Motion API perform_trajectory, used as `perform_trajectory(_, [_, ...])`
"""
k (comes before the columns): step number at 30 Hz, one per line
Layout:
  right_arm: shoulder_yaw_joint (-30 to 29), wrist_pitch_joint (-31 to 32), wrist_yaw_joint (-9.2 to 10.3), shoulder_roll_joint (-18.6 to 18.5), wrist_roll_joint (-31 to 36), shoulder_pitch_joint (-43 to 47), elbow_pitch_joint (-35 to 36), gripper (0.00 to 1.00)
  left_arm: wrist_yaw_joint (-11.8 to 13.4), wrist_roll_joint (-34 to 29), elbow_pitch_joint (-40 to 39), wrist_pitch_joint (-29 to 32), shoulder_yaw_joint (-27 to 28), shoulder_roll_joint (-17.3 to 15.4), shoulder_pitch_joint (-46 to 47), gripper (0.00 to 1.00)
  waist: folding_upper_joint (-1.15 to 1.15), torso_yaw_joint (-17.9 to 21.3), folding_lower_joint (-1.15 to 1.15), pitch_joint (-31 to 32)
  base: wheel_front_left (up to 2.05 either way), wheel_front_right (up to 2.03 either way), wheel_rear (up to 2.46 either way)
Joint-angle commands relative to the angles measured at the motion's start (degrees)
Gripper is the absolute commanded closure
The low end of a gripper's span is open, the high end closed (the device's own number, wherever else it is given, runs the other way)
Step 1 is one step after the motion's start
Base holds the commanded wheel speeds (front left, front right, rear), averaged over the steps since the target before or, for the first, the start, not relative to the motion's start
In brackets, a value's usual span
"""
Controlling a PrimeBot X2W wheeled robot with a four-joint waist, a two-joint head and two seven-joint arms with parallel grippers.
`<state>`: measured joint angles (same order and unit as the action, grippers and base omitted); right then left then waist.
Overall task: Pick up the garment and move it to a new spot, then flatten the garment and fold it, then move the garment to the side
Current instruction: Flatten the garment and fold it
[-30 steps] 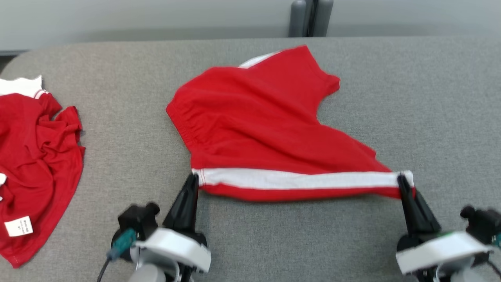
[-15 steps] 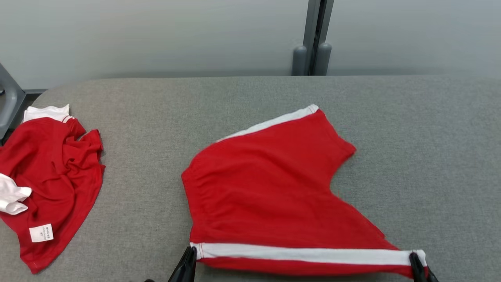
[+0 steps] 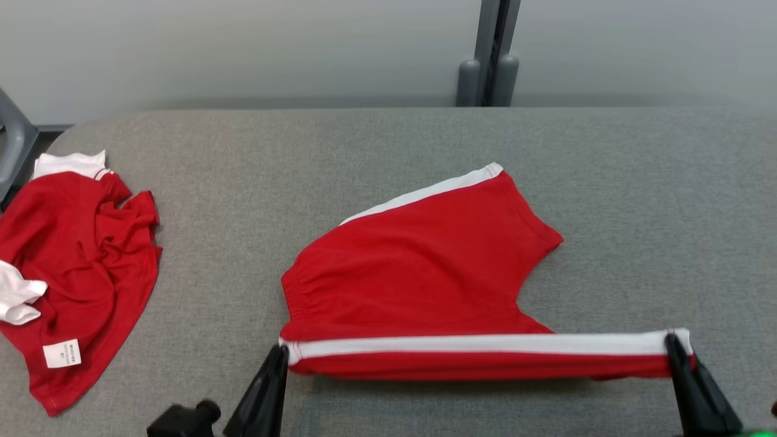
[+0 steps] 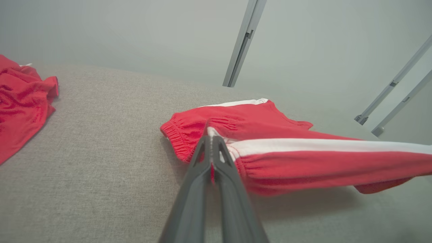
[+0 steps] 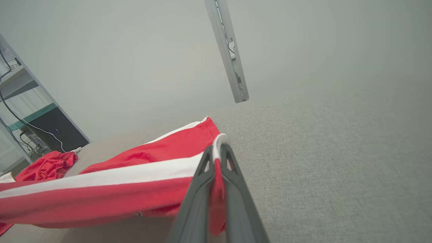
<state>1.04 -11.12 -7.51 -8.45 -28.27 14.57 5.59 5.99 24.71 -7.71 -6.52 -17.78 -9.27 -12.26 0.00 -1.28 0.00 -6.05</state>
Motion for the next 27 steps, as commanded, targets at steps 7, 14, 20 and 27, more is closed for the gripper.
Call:
perform_trajectory(7, [1.9, -1.4, 0.02, -8.0, -2.4, -16.1, -6.5, 1.00, -2.2, 1.8, 1.5, -0.1, 0.7, 1.1, 9.4, 1.00, 0.00, -3.1, 0.00, -8.1, 0.00, 0.00, 0.00])
perform_trajectory(14, [7.7, -2.6, 0.01, -13.8, -5.4, -34.2, -15.4, 1.00, -3.7, 0.0, 3.9, -1.3, -0.4, 2.1, 20.2, 1.00, 0.00, -6.4, 0.00, -16.2, 0.00, 0.00, 0.00])
perform_trajectory(20, [14.4, -2.8, 0.01, -15.5, -7.7, -45.7, -24.1, 1.00, -4.3, 0.4, 7.7, -2.8, -0.4, 3.4, 26.7, 1.00, 0.00, -8.2, 0.00, -19.2, 0.00, 0.00, 0.00])
perform_trajectory(27, [23.3, -2.9, 0.01, -16.4, -10.6, -57.9, -35.9, 1.00, -5.6, 2.6, 14.5, -4.1, -1.1, 4.8, 33.1, 1.00, 0.00, -10.2, 0.00, -21.8, 0.00, 0.00, 0.00])
